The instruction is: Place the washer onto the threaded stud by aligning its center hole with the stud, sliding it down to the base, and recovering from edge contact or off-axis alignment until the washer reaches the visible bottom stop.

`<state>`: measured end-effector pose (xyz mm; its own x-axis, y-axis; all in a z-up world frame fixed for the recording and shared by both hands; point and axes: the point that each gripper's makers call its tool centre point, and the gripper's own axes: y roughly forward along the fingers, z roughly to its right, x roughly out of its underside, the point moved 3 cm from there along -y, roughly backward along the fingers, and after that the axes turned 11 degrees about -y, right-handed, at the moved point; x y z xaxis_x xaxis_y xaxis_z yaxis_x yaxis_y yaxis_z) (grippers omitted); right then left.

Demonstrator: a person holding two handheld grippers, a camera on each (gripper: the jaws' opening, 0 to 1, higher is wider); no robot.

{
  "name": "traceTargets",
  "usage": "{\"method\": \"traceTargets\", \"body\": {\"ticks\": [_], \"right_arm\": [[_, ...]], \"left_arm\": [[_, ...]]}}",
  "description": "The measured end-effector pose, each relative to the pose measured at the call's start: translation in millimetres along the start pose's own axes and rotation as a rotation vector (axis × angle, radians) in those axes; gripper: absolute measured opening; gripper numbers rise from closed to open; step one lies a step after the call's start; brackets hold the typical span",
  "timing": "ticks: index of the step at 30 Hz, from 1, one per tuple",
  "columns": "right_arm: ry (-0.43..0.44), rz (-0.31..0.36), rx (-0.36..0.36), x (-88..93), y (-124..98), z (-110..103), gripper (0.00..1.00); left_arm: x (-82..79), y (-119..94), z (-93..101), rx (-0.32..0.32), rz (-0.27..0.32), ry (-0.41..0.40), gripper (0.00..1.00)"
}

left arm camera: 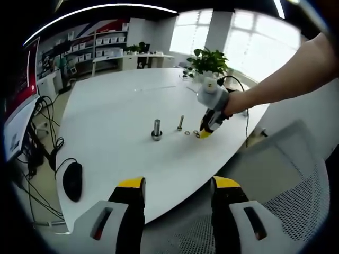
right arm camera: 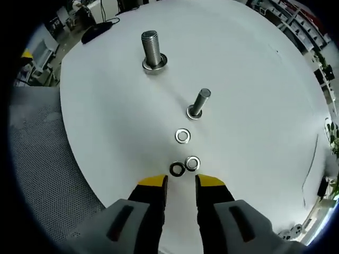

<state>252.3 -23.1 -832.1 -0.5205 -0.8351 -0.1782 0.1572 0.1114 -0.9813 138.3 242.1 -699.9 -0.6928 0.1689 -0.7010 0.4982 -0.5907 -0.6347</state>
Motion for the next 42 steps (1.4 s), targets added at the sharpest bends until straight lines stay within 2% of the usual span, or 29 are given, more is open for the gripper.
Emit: {"method": "traceTargets", "body": {"ticks": [17, 26, 33, 35, 36, 38, 42], "right_arm": [[0.058, 0.029, -0.012, -5.5, 7, -3, 0.23], [-0.012, 0.036, -0.019, -9.3, 6, -6, 0.2], [-0.056, 0.016, -0.032, -11.5, 9, -4, 0.18], [-0.134, 0.018, -0.035, -12.2, 10, -3, 0.17], [-0.143, 0.017, -0.034, -11.8, 10, -3, 0.16], [-0.116, 0.014, -0.037, -11.7, 9, -3, 0.16], [-0.132, -0.001, -0.043, -12.6, 8, -4, 0.16]], "left_arm": [[1.3, 0, -1.2, -0.01, -0.008, 0.002, 0.48], [1.5, 0, -1.7, -0.014, -0.012, 0.004, 0.48], [1.7, 0, -2.6, -0.018, -0.015, 0.003, 0.48], [1.9, 0, -2.7, -0.018, -0.016, 0.001, 0.48], [2.0, 1, -2.6, -0.018, -0.018, 0.001, 0.48], [1.9, 1, -2.9, -0.02, -0.02, 0.003, 0.48], [1.7, 1, -3.9, -0.024, -0.017, -0.002, 0.48]]}}
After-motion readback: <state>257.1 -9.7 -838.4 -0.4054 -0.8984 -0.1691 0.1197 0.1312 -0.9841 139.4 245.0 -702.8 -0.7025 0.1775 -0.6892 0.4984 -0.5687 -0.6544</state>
